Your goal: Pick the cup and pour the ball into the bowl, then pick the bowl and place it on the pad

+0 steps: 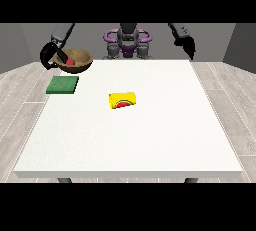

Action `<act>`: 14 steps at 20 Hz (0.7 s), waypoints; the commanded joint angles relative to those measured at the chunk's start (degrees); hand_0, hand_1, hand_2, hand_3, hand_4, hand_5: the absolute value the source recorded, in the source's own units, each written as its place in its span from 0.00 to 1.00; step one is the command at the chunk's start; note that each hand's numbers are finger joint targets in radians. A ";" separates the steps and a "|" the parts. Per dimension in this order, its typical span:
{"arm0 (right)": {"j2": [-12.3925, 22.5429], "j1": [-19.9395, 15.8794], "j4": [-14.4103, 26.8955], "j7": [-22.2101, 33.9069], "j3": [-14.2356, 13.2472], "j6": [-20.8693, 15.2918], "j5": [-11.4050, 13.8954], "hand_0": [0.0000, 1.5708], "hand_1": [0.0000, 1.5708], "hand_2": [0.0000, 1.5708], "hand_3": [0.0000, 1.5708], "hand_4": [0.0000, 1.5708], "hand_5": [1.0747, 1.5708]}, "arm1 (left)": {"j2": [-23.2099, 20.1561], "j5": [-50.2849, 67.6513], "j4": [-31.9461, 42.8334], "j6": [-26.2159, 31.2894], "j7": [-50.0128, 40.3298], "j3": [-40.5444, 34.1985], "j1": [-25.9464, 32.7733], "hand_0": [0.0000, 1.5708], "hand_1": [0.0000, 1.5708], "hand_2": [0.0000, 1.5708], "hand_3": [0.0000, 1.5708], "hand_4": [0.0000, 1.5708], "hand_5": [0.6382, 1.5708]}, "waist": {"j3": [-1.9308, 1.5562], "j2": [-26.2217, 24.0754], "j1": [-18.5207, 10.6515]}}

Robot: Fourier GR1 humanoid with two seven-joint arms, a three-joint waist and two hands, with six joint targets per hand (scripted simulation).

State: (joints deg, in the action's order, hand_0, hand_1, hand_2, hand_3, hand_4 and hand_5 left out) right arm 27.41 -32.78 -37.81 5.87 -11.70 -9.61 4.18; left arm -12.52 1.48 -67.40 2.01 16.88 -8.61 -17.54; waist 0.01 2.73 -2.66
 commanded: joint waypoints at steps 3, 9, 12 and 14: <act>4.81 3.02 1.23 -4.89 -4.67 1.70 -2.68 1.00 1.00 1.00 0.00 0.59 1.00 | -10.88 8.97 -0.53 9.86 0.04 -9.49 -1.31 0.00 0.00 0.00 0.00 0.84 0.97 | -0.03 1.96 -2.84; 6.14 2.93 0.20 -10.00 -6.57 0.80 -3.34 1.00 1.00 1.00 0.00 0.51 1.00 | -21.89 14.97 7.62 16.69 4.49 -19.88 -3.49 0.00 0.00 0.00 0.00 0.82 1.00 | 0.01 9.65 -2.40; 6.53 1.16 -0.05 -9.80 -7.95 2.71 -5.25 1.00 1.00 1.00 0.00 0.51 0.99 | -26.75 17.69 12.37 21.63 3.80 -22.55 -4.75 0.00 0.00 0.00 0.00 0.78 1.00 | 0.00 10.63 -1.93; 4.26 2.95 1.08 -12.02 -7.16 0.80 -4.16 1.00 1.00 1.00 0.00 0.48 0.99 | -25.16 16.45 11.73 20.73 5.26 -21.51 -2.93 0.00 0.00 0.00 0.00 0.77 0.99 | -0.01 8.96 -2.30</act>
State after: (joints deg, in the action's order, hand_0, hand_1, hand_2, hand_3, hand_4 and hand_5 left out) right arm 32.70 -30.93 -37.46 -3.31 -18.44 -8.33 0.18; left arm -35.27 16.62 -58.03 20.42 20.87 -28.13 -21.07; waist 0.02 11.34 -4.92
